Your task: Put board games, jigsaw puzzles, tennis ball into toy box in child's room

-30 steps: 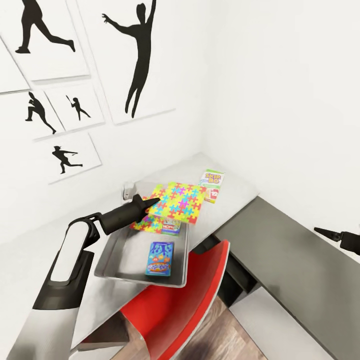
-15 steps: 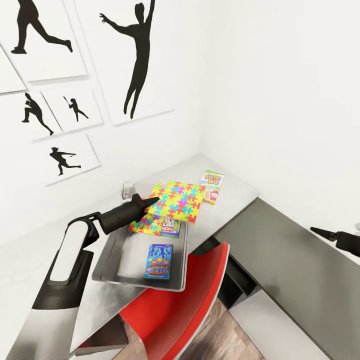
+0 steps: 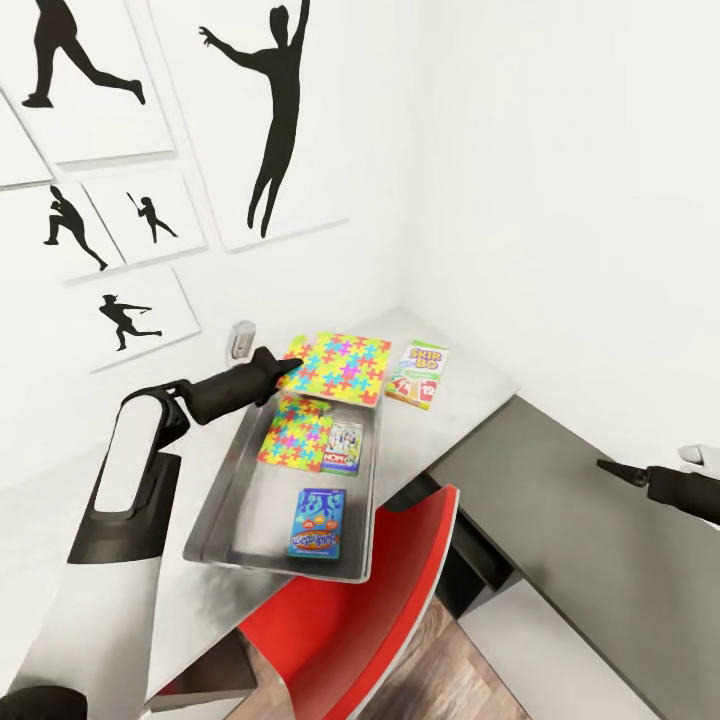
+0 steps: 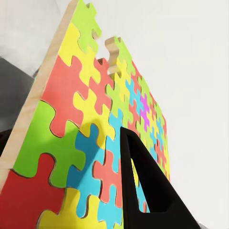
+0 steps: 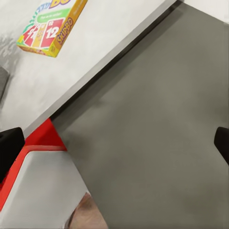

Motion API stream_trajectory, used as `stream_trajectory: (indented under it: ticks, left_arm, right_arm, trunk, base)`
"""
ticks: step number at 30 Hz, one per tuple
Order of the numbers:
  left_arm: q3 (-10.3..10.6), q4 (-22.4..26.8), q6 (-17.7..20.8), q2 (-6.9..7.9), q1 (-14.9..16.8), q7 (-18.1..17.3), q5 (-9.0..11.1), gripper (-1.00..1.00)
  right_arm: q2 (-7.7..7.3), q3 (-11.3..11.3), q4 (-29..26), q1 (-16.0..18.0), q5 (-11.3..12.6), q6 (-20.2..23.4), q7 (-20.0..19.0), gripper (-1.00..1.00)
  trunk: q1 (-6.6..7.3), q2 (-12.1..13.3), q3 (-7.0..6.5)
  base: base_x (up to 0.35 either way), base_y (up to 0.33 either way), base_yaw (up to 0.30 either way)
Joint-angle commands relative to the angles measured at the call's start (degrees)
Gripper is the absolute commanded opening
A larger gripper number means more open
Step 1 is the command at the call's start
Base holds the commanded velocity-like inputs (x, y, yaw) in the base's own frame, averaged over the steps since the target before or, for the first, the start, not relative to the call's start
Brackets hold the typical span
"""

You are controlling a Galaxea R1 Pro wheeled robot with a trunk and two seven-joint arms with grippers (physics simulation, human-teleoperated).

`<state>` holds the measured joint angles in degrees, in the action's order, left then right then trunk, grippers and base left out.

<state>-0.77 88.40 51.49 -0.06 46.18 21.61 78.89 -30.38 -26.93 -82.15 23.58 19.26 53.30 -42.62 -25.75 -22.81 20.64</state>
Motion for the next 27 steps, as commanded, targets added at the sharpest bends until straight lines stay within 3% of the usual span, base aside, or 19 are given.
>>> stream_trajectory:
  ticks: [1, 4, 7, 11, 20, 27]
  left_arm:
    - [-0.2, -0.1, 0.1, 0.04, 0.7, 3.2, 0.7, -1.00]
    - [-0.3, -0.3, 0.1, 0.13, 1.0, 4.6, 0.7, -1.00]
    - [-1.1, -0.6, 0.0, 0.44, 2.1, 8.7, 0.6, -1.00]
    - [-2.3, -2.8, 0.0, 0.43, 3.6, 11.7, 0.6, -1.00]
    - [-2.1, -10.8, -4.0, -0.04, 6.9, 13.4, -0.3, -1.00]
    - [-1.0, -13.8, -6.5, -0.09, 7.8, 13.4, -0.8, -1.00]
  right_arm:
    - [-0.08, 0.0, -0.2, 0.1, -0.1, 0.3, -1.0, 1.00]
    - [-0.10, 0.1, -0.3, 0.1, -0.1, 0.4, -1.4, 1.00]
    - [-0.22, 0.1, -0.4, 0.0, -0.2, 1.5, -3.1, 1.00]
    - [-0.37, 0.1, -0.5, 0.0, -0.2, 2.9, -4.3, 1.00]
    - [-0.42, 0.3, -0.9, 0.1, -0.3, 3.8, -5.0, 1.00]
    - [-0.52, 0.3, -1.0, 0.0, -0.3, 4.0, -5.1, 1.00]
  trunk:
    - [-0.03, -0.1, 0.10]
    - [-0.03, -0.1, 0.10]
    - [-0.03, -0.1, 0.10]
    - [-0.03, -0.1, 0.10]
    - [-0.03, -0.1, 0.42]
    - [-0.03, -0.1, 0.98]
  base:
    - [0.000, 0.000, 0.000]
    - [0.000, 0.000, 0.000]
    - [0.000, 0.000, 0.000]
    - [0.000, 0.000, 0.000]
    - [0.000, 0.000, 0.000]
    - [0.000, 0.000, 0.000]
